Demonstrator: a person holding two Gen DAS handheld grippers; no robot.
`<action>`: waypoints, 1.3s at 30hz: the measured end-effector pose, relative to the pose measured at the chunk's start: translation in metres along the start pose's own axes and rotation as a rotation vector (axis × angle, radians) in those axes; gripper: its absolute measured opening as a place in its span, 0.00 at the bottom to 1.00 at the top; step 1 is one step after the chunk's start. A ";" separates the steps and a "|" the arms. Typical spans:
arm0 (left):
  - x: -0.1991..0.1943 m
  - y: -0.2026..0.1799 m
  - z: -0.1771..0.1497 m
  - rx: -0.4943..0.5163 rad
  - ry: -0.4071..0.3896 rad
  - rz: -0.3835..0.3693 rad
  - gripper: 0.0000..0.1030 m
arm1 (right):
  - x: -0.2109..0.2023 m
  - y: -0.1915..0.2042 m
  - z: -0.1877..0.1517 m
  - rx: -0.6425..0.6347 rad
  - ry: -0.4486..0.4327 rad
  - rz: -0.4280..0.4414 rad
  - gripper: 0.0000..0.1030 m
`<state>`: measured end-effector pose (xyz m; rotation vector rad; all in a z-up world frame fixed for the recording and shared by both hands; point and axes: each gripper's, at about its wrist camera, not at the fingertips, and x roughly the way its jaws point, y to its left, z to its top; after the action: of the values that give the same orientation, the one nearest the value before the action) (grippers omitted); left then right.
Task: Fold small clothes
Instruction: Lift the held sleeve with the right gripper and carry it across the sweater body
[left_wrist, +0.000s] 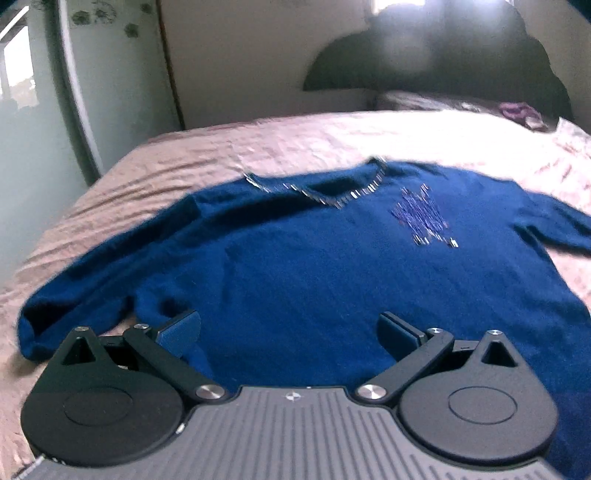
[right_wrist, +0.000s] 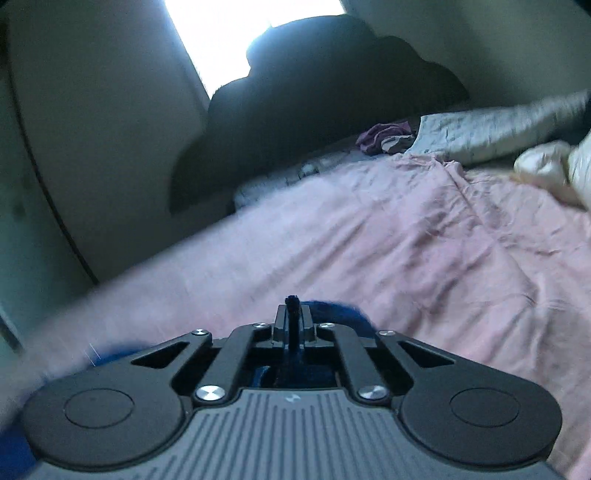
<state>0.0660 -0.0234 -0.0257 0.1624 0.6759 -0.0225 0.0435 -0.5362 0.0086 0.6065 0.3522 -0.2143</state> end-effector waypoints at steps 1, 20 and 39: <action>-0.001 0.003 0.003 -0.007 -0.008 0.009 1.00 | -0.006 -0.003 0.013 0.039 -0.032 0.027 0.04; -0.002 0.035 0.011 -0.054 -0.008 0.081 1.00 | -0.049 -0.017 0.039 0.215 -0.130 0.116 0.04; 0.002 0.049 0.007 -0.050 0.030 0.111 1.00 | 0.069 0.211 -0.058 0.110 0.225 0.681 0.04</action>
<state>0.0752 0.0244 -0.0145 0.1516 0.6964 0.1033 0.1549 -0.3396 0.0467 0.8277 0.3326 0.4936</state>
